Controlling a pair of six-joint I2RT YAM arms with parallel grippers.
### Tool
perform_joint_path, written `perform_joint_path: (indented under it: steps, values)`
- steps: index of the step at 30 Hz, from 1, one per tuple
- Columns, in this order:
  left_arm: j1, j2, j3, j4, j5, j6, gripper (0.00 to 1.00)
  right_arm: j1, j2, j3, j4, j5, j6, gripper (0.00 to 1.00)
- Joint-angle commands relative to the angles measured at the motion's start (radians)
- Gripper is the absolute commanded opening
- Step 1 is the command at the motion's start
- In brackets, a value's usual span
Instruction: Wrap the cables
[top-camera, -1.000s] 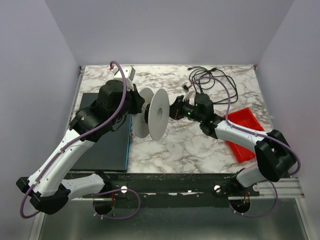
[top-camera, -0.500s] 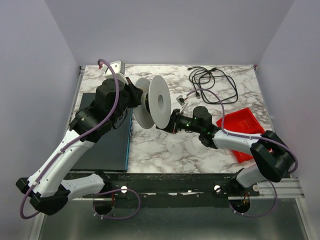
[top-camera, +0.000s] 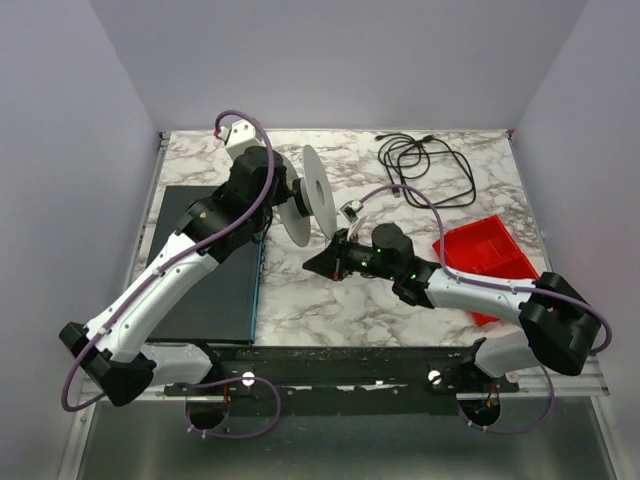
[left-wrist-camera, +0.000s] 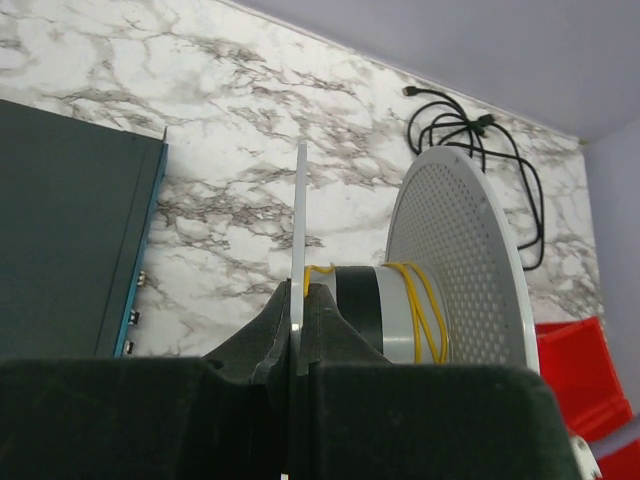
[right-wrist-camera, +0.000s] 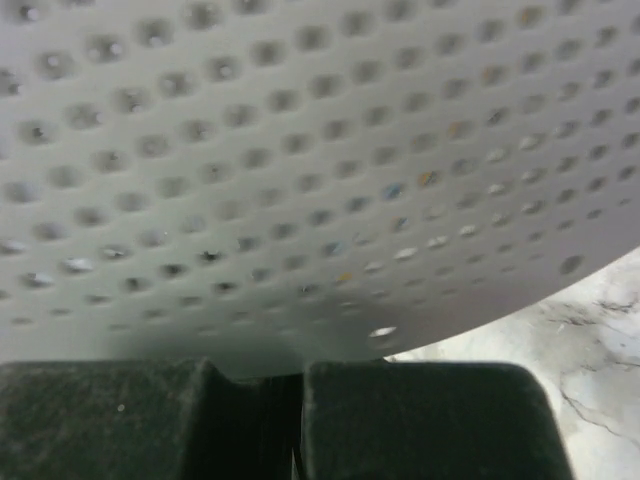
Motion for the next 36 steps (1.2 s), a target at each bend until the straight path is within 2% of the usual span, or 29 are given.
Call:
perform_joint_path:
  steps: [1, 8, 13, 16, 24, 36]
  values:
    - [0.001, 0.078, 0.096, 0.011, -0.101, -0.026, 0.0, 0.046, -0.024, 0.081, -0.183, 0.145, -0.097, 0.01]
    - [-0.022, 0.176, 0.074, 0.014, -0.114, 0.149, 0.0, 0.058, -0.042, 0.223, -0.433, 0.232, -0.232, 0.01]
    - [-0.07, 0.199, 0.049, 0.002, -0.154, 0.249, 0.0, 0.059, -0.012, 0.273, -0.506, 0.258, -0.27, 0.01]
    - [-0.093, 0.211, 0.032, 0.0, -0.177, 0.31, 0.0, 0.059, -0.007, 0.27, -0.505, 0.274, -0.267, 0.01]
    - [-0.119, 0.222, -0.016, 0.031, -0.12, 0.421, 0.0, 0.06, -0.025, 0.235, -0.473, 0.299, -0.244, 0.01]
    - [-0.153, 0.242, -0.039, 0.019, -0.1, 0.462, 0.0, 0.059, -0.137, 0.118, -0.372, 0.409, -0.174, 0.02]
